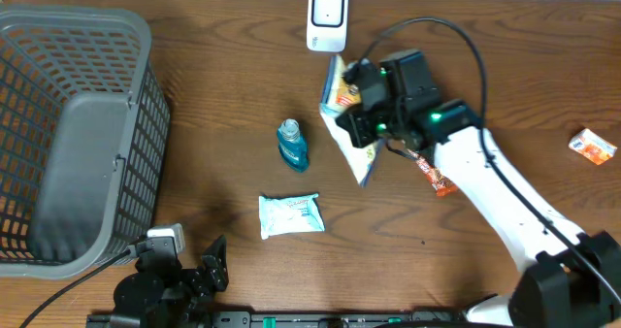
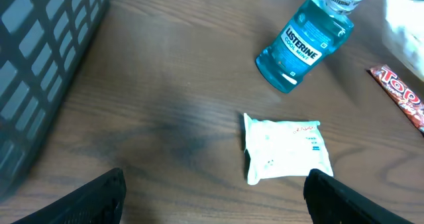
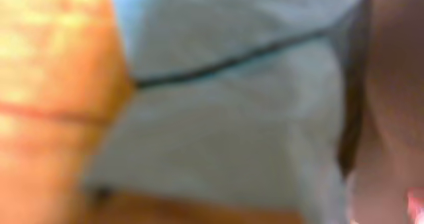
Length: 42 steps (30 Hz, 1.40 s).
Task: Scan the item barcode
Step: 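Hold the snack bag against the scanner with the right gripper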
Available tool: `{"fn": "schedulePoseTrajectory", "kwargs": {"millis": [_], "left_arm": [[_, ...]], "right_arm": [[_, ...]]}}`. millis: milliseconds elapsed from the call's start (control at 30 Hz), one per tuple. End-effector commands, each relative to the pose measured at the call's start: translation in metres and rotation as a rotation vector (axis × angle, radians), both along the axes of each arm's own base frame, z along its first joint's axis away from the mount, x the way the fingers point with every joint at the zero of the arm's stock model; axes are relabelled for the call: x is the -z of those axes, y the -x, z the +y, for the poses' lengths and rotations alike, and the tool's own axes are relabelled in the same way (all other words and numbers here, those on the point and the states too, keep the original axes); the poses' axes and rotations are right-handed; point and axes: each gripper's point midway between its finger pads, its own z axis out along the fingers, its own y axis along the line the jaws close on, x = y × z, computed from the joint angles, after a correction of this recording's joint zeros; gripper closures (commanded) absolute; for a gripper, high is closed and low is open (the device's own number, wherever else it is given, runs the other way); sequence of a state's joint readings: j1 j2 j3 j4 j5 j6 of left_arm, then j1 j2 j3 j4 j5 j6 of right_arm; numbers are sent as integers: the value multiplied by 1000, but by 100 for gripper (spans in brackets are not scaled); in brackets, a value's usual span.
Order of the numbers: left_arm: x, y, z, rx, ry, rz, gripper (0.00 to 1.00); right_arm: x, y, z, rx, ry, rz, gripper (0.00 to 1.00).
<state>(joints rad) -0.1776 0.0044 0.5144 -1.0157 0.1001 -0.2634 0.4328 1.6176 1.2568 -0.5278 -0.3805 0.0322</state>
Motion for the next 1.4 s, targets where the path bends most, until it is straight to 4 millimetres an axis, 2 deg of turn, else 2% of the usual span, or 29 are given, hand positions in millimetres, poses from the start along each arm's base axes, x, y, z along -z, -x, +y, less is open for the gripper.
{"fn": "schedulePoseTrajectory", "kwargs": {"millis": [0, 233, 333, 433, 567, 700, 800, 933, 1100, 1367], "left_arm": [[0, 0, 0, 6, -7, -3, 14], [0, 0, 0, 6, -7, -3, 14], [0, 0, 0, 6, -7, -3, 14], [0, 0, 0, 6, -7, -3, 14], [0, 0, 0, 6, -7, -3, 14], [0, 0, 0, 6, -7, -3, 14], [0, 0, 0, 6, -7, -3, 14], [0, 0, 0, 6, -7, -3, 14], [0, 0, 0, 6, -7, -3, 14], [0, 0, 0, 6, -7, -3, 14]], "right_arm": [[-5, -32, 4, -26, 24, -165, 99], [-3, -89, 28, -14, -30, -296, 99], [1, -119, 36, 11, -9, -313, 99], [2, -162, 44, 50, 23, -365, 99], [-4, -202, 58, 44, 35, -433, 99], [-3, -239, 63, 79, 76, -507, 99], [2, -254, 67, 88, 79, -533, 99], [12, -264, 72, 89, 75, -540, 99], [16, -266, 73, 90, 74, -542, 99], [7, -270, 74, 98, 53, -576, 99]]}}
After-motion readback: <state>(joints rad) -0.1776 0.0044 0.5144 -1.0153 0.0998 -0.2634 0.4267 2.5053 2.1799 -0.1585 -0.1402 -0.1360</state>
